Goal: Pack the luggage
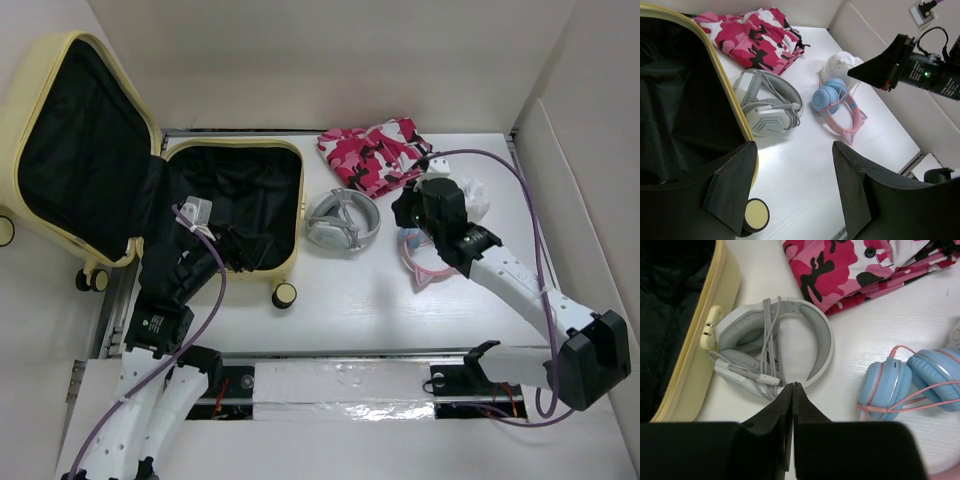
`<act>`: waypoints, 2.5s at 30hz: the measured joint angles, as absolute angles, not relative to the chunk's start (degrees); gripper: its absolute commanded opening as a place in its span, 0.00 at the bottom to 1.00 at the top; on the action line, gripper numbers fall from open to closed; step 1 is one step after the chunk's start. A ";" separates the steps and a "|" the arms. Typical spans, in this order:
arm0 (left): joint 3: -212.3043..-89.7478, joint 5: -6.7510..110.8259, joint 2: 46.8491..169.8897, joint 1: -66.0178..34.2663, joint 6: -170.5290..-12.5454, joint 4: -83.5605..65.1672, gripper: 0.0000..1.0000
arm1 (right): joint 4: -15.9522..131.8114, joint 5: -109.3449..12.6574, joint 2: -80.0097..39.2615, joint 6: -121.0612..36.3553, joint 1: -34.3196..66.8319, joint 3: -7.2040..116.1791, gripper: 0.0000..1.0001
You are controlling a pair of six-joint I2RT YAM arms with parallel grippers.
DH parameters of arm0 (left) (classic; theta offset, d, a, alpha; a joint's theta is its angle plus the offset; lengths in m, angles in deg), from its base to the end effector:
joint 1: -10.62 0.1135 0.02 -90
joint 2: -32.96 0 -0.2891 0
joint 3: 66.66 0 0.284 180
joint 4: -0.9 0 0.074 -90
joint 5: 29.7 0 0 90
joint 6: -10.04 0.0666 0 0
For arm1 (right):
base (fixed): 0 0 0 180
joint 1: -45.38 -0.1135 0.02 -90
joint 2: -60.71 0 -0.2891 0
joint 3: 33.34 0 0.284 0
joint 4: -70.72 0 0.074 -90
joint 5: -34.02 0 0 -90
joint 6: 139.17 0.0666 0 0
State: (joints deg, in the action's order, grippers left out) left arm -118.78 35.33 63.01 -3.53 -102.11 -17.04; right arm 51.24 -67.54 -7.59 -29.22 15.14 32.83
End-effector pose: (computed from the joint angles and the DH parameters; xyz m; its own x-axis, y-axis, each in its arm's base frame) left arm 0.1550 -0.0681 0.3747 -0.1728 -0.3089 -0.9353 0.6097 0.7122 -0.3479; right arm 0.2887 0.1528 0.3203 -0.4125 0.1465 -0.8991 -0.2039 0.9471 0.2478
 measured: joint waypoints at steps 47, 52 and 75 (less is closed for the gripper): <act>-118.78 39.83 62.83 -3.53 -100.82 -18.94 0.45 | 51.69 -56.78 -30.49 -25.99 24.61 44.92 0.00; -118.82 40.46 61.65 -3.53 -100.86 -19.00 0.44 | 51.02 -58.71 -31.61 -26.32 18.58 54.31 0.00; -119.11 43.22 59.73 -4.03 -100.84 -20.40 0.44 | 44.15 -54.53 -76.74 -23.43 -6.47 106.84 0.79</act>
